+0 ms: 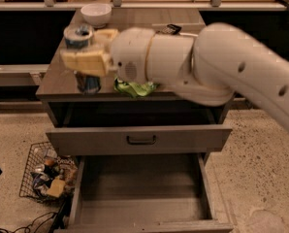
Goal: Place redbull can into middle drawer
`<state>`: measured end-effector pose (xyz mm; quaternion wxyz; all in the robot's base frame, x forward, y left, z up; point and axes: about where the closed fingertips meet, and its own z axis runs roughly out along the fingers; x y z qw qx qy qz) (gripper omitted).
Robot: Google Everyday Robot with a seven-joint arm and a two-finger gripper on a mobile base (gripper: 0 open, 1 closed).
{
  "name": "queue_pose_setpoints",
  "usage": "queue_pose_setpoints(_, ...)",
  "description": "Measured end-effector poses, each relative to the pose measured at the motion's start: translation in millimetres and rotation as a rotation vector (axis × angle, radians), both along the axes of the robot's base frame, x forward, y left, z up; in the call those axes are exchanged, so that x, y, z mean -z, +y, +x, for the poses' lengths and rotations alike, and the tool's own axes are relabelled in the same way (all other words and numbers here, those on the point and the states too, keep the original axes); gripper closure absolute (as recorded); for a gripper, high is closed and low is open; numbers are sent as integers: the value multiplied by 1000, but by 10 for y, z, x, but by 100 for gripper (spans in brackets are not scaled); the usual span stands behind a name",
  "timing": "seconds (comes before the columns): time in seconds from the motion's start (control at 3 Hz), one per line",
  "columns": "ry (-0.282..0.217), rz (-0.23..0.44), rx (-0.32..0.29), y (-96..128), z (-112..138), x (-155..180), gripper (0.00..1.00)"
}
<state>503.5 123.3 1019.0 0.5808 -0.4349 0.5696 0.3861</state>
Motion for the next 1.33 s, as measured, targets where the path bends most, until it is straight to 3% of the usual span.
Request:
queue_pose_setpoints(0.33,80,22,-12,18,-343,612,100)
queue_pose_setpoints(0.67,128,-24,-39,-5,-586,1186,100)
queue_pose_setpoints(1.0,200,-64,-51,-83,-607,1910,100)
queue_pose_setpoints(1.33,200,-64,-51,-83,-608,1910,100)
